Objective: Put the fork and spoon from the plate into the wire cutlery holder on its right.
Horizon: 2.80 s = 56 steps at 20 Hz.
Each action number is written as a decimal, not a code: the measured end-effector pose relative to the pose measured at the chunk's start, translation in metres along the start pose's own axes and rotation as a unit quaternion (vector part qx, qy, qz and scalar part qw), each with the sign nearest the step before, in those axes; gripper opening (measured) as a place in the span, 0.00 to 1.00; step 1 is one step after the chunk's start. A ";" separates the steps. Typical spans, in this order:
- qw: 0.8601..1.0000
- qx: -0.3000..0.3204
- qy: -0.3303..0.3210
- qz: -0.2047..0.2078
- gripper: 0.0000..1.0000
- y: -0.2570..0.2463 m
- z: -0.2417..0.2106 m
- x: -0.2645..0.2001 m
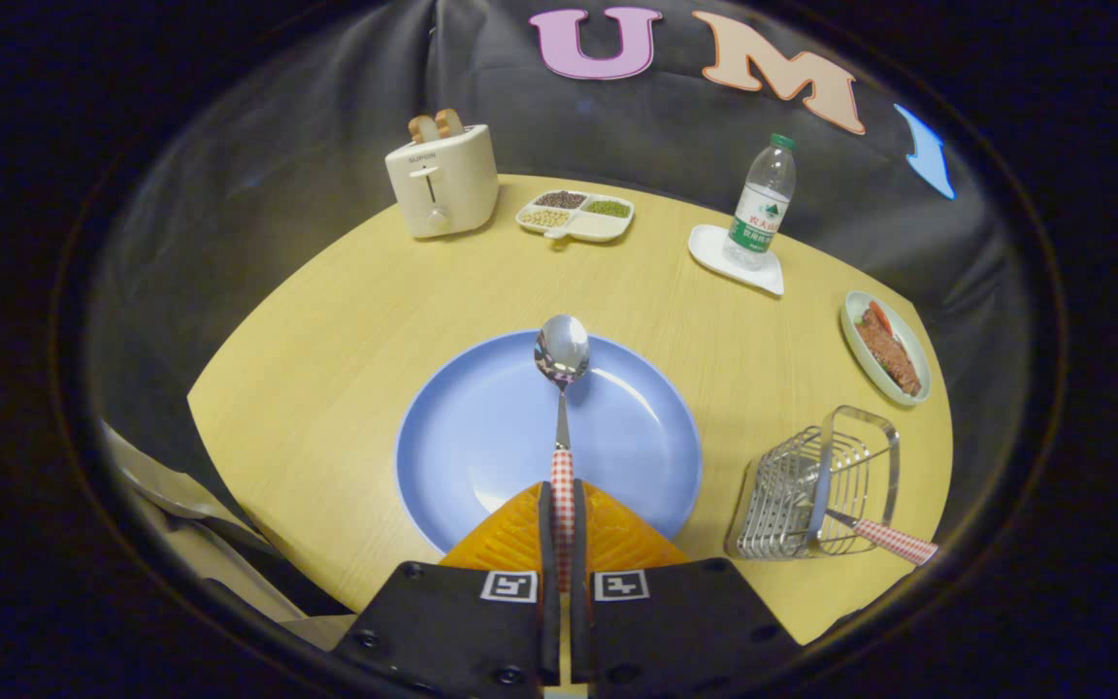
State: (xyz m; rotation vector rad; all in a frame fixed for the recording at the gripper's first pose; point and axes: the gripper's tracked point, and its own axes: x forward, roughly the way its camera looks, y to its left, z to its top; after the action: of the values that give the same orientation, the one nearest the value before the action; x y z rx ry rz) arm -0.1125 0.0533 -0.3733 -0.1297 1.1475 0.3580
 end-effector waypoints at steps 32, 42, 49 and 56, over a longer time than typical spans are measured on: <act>0.978 -0.130 0.161 -0.021 0.07 -0.168 -0.016 -0.122; 0.943 -0.207 0.259 -0.032 0.07 -0.201 -0.024 -0.125; 0.928 -0.216 0.304 -0.013 0.07 -0.198 -0.028 -0.107; 0.914 -0.237 0.330 -0.003 0.11 -0.196 -0.024 -0.093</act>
State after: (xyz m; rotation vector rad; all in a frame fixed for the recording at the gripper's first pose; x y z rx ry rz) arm -0.0997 -0.1566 -0.3142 -0.7249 1.7066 0.6115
